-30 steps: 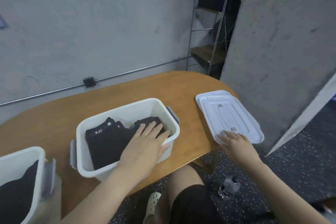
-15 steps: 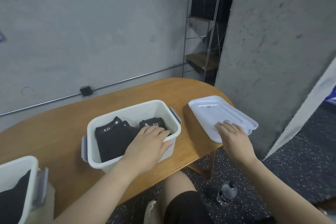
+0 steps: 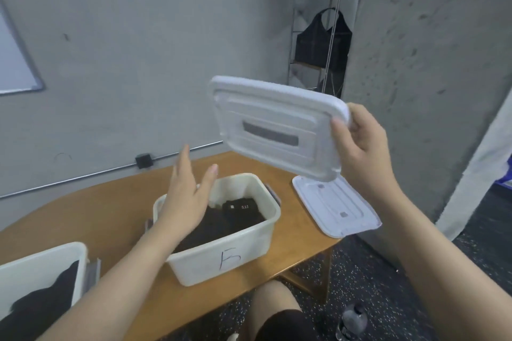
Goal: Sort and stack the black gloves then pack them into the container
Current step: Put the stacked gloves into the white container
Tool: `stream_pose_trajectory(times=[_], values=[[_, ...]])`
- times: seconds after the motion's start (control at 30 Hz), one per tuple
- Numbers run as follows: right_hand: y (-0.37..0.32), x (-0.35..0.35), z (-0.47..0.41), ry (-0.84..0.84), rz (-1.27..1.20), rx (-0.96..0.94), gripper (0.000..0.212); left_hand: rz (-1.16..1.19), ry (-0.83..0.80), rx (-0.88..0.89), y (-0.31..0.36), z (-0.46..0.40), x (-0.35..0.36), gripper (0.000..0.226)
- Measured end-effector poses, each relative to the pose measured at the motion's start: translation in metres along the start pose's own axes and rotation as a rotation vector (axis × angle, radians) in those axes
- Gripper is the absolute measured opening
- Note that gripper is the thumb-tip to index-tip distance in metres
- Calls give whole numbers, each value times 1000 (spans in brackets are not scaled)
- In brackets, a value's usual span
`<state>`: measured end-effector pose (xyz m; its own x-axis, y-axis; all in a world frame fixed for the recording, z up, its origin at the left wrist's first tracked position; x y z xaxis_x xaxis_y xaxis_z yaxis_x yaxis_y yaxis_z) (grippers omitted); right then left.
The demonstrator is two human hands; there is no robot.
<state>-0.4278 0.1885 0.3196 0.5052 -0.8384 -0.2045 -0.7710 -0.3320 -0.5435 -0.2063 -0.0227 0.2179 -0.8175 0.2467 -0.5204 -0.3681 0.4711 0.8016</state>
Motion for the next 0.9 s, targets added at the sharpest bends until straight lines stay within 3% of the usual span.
stream_pose_trajectory(times=[0.07, 0.2, 0.3, 0.4, 0.47, 0.57, 0.73, 0.83, 0.9], values=[[-5, 14, -5, -87, -165, 84, 19, 78, 39, -29, -6, -1, -20, 72], [35, 53, -2, -99, -329, 353, 21, 297, 132, -151, -35, 5, -44, 18], [70, 89, 7, -180, -311, 466, 16, 228, 215, -297, -74, 8, -51, 25], [97, 126, 28, -435, -130, 438, 15, 130, 212, -413, -109, 7, -49, 39], [125, 146, 49, -589, 30, 441, 22, 72, 199, -509, -127, 7, -44, 29], [162, 164, 79, -721, 6, 563, 20, 34, 195, -603, -135, 15, -35, 12], [156, 171, 82, -722, -28, 675, 50, 5, 240, -603, -143, 17, -29, 17], [166, 174, 81, -691, -14, 698, 52, -80, 255, -583, -144, 15, -28, 5], [171, 175, 82, -679, -11, 712, 51, -178, 235, -589, -156, 12, -23, 21]])
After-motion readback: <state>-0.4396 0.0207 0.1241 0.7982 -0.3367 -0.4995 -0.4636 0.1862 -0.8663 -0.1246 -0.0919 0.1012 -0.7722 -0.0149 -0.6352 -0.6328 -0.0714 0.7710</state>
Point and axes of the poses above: each hand's wrist, its own z-axis away from the middle knuckle, its own x-axis out of the palm, y = z × x, the point moved 6 cm from there along -z, towards the middle knuckle, and after that the axes turned 7 degrees about -x, right-handed, at the moved point
